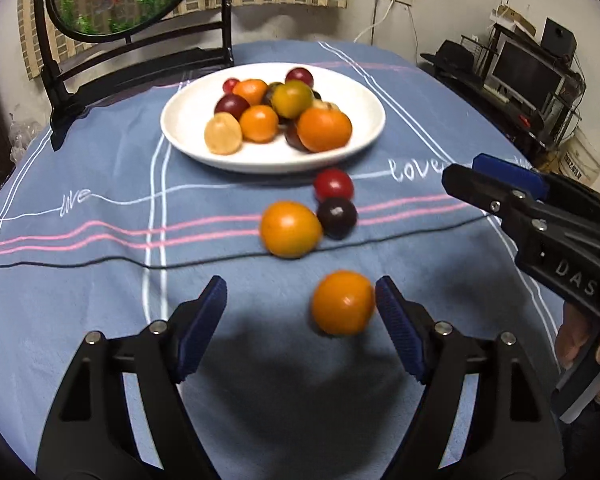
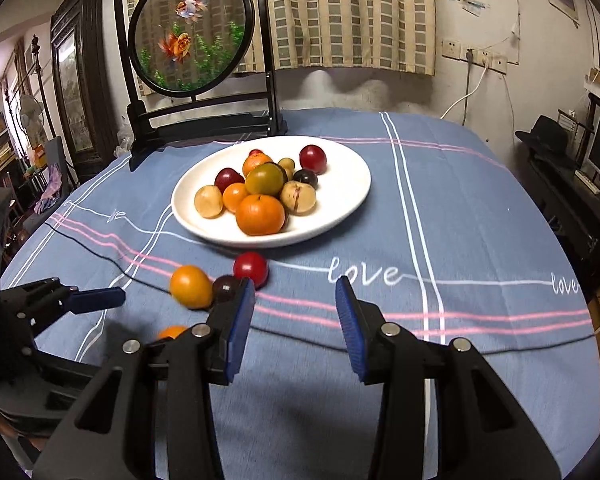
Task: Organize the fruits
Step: 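Grasp a tangerine with the left gripper while the right gripper grasps a dark plum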
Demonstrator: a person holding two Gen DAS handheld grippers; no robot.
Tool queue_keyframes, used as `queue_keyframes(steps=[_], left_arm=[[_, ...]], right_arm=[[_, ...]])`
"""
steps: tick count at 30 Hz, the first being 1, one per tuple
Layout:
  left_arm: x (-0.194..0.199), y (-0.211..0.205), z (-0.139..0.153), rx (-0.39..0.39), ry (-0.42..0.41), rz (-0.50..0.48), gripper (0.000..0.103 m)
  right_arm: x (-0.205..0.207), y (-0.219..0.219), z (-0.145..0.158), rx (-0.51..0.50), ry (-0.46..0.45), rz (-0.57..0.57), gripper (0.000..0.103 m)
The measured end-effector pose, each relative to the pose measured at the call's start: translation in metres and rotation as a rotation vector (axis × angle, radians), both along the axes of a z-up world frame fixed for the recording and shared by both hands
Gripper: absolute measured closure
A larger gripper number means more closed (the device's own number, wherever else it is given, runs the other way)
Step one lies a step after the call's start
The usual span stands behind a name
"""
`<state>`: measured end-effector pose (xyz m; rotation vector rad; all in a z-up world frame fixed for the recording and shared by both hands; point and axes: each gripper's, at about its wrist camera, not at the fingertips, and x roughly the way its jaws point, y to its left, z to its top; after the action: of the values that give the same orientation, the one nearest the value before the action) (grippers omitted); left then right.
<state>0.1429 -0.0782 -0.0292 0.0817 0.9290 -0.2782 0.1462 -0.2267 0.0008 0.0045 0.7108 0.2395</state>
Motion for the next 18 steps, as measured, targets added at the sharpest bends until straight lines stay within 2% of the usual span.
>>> queue_keyframes(steps=[2,4,6,7,9,11,18], left_arm=[[0.0,-0.003,-0.003,0.005,0.01,-0.004,0.029],[0.002,-0.009,-0.01,0.006,0.015,-0.018,0.039],[0.002,-0.017,-0.013,0.02,0.008,-0.052,0.052],[0.001,-0.021,-0.015,0.027,0.011,-0.071,0.064],[-0.002,-0.025,-0.016,0.054,-0.003,-0.08,0.065],[-0.003,-0.021,-0.015,0.045,0.004,-0.09,0.065],[-0.001,0.024,-0.005,0.019,-0.004,-0.025,0.065]], right_arm=[[-0.004,-0.002,-0.003,0.018,0.006,0.0,0.061],[-0.006,-0.004,-0.005,0.025,0.011,-0.001,0.061],[-0.006,-0.005,-0.006,0.029,0.017,-0.001,0.061],[-0.006,-0.005,-0.007,0.028,0.019,0.001,0.061],[-0.006,-0.003,-0.008,0.024,0.024,0.011,0.061],[-0.006,0.003,-0.011,0.011,0.038,0.033,0.061],[0.001,0.035,-0.029,-0.056,0.102,0.128,0.061]])
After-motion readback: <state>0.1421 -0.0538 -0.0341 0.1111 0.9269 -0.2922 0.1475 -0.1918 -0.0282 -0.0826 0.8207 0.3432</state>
